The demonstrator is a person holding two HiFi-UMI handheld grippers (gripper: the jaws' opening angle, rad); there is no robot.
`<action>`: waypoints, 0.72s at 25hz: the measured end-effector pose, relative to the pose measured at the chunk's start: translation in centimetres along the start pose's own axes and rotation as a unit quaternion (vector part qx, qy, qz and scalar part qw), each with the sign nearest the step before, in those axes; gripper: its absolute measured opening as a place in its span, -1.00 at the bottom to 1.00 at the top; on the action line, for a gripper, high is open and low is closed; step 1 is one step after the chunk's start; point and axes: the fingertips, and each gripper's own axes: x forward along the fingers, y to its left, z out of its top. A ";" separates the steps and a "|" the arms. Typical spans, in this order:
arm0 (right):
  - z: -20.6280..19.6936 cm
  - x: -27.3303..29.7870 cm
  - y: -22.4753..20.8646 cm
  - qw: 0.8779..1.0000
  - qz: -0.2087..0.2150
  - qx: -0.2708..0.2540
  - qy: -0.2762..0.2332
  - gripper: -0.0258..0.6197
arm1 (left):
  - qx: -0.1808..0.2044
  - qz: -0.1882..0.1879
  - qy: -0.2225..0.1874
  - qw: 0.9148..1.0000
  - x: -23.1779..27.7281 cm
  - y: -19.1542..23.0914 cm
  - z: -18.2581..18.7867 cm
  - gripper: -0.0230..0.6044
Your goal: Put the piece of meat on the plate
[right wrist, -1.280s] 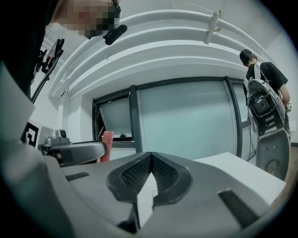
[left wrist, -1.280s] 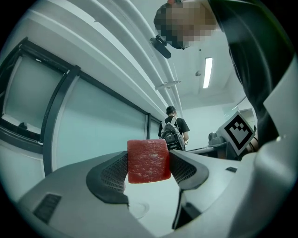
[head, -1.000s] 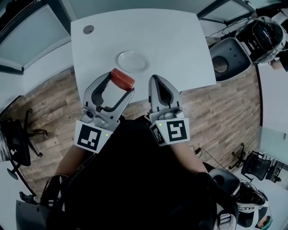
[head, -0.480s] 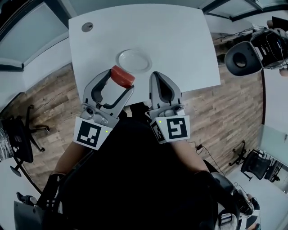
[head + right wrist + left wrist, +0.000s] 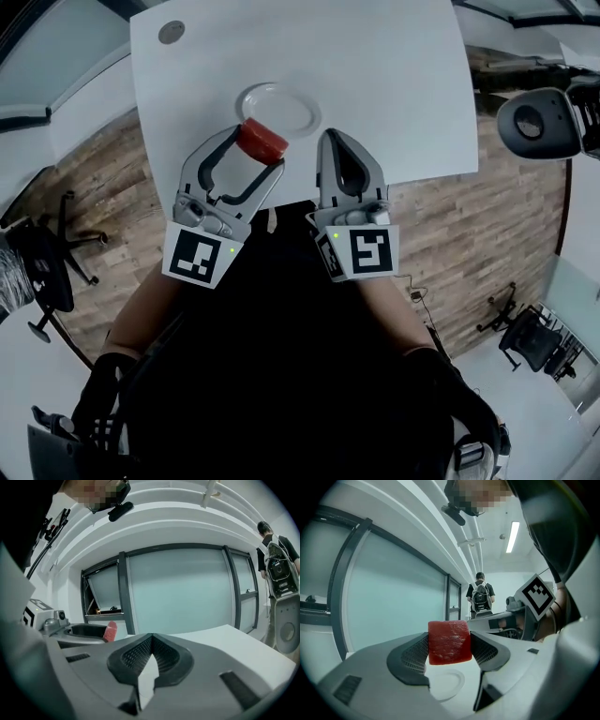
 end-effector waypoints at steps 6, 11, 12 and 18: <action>-3.4 1.5 -1.2 1.000 0.010 0.000 0.029 -0.91 | -0.014 0.003 0.042 0.999 1.3 0.1 -3.0 -0.04; -5.6 1.9 -1.3 0.999 0.014 0.006 0.050 -0.91 | -0.015 0.017 0.073 0.997 1.7 0.4 -4.9 -0.04; -5.9 2.0 -1.2 0.998 0.017 0.007 0.054 -0.91 | -0.014 0.017 0.077 0.997 1.8 0.4 -5.3 -0.04; -8.9 4.6 -2.2 0.996 0.030 0.022 0.079 -0.91 | -0.021 0.018 0.105 0.994 5.1 1.2 -9.1 -0.04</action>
